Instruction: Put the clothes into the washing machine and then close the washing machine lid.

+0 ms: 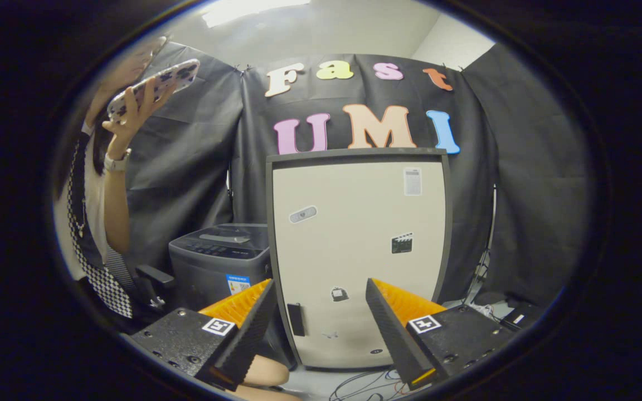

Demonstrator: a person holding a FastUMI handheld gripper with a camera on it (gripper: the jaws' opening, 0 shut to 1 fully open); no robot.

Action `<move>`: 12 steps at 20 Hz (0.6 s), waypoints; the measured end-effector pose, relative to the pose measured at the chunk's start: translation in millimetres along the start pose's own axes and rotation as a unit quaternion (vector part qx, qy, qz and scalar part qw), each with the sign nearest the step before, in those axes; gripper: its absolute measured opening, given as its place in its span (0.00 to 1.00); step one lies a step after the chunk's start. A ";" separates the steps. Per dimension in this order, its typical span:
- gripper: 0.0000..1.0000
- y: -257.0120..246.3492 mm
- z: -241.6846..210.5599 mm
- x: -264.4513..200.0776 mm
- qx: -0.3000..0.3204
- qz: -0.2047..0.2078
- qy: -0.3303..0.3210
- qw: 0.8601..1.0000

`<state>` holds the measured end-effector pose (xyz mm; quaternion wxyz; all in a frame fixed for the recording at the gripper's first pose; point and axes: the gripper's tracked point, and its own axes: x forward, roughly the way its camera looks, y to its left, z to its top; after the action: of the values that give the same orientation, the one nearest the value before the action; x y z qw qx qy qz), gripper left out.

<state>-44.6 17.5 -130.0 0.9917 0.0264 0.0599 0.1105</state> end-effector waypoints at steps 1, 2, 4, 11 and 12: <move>0.98 0.4 -0.6 0.2 0.000 0.000 -0.001 1.000; 0.98 0.5 0.3 -0.1 0.000 0.000 -0.002 1.000; 0.98 0.4 0.3 -0.3 0.000 0.000 -0.002 1.000; 0.97 0.7 0.5 0.1 0.000 0.000 -0.002 1.000; 0.97 0.7 0.5 0.2 0.000 0.000 -0.002 1.000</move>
<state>-44.5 18.2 -129.5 0.9918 0.0262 0.0584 0.1105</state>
